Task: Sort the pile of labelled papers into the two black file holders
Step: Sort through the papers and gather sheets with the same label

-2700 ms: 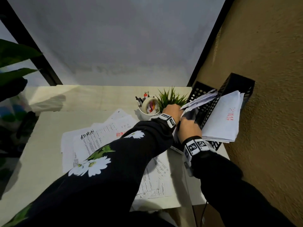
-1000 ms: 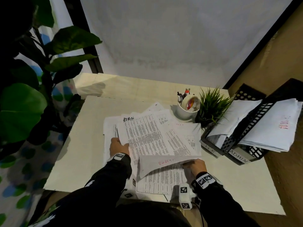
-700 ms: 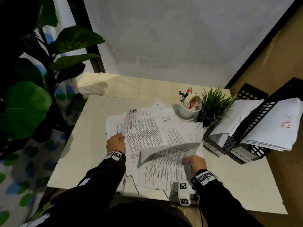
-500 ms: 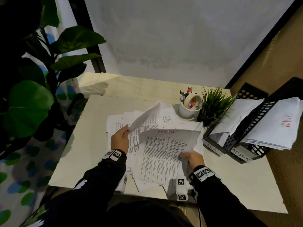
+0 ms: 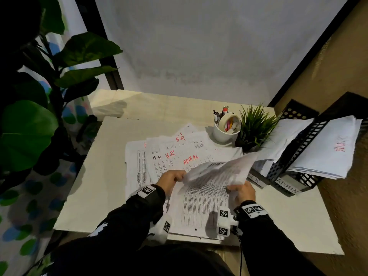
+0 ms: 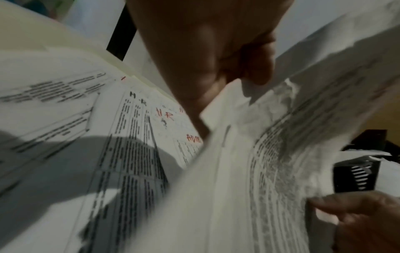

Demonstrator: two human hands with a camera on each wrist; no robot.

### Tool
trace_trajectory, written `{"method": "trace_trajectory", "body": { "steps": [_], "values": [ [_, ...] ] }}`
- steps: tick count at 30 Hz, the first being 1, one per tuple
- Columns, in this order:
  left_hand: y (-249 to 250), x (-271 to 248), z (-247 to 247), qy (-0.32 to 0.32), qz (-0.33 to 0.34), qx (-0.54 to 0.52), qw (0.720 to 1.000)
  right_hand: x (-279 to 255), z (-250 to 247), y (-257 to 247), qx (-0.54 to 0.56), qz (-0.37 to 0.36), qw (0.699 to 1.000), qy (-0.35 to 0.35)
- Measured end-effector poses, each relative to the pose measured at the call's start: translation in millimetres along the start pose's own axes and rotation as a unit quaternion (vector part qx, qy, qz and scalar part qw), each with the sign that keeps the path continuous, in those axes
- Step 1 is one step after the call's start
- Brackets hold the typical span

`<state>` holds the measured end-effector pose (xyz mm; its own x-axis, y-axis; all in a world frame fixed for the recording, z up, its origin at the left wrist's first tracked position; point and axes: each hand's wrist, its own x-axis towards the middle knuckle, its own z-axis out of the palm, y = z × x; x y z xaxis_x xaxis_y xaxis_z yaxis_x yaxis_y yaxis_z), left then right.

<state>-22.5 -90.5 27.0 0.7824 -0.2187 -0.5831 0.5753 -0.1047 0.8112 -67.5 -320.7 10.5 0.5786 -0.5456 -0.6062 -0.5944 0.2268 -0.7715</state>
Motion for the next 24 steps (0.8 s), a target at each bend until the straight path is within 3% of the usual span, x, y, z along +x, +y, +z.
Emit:
{"method": "trace_trajectory", "body": {
  "steps": [2, 5, 8, 13, 14, 20, 22, 24],
  "values": [
    [-2, 9, 0, 0.055, -0.053, 0.030, 0.997, 5, -5, 7, -0.020, 0.012, 0.999, 0.023],
    [-13, 27, -8, 0.134, -0.076, 0.209, 0.966, 13, -9, 19, -0.047, 0.043, 0.997, 0.033],
    [-24, 33, -6, 0.170, -0.092, 0.174, 0.966, 13, -14, 26, -0.030, 0.054, 0.998, 0.029],
    [-27, 32, 8, 0.152, -0.105, 0.073, 0.980, 21, -14, 26, 0.073, 0.118, 0.990, 0.019],
    [-27, 33, 9, 0.150, -0.098, 0.072, 0.981, 17, -14, 27, 0.030, 0.087, 0.996, 0.003],
    [-12, 26, -2, 0.153, 0.032, 0.101, 0.982, 15, -14, 18, -0.031, 0.064, 0.997, 0.019],
    [1, 17, -11, 0.101, 0.046, 0.087, 0.990, 13, -15, 11, -0.049, 0.050, 0.997, 0.021],
    [8, 10, -22, 0.005, 0.030, 0.111, 0.993, 14, -16, 8, -0.043, 0.032, 0.998, 0.022]
  ]
}}
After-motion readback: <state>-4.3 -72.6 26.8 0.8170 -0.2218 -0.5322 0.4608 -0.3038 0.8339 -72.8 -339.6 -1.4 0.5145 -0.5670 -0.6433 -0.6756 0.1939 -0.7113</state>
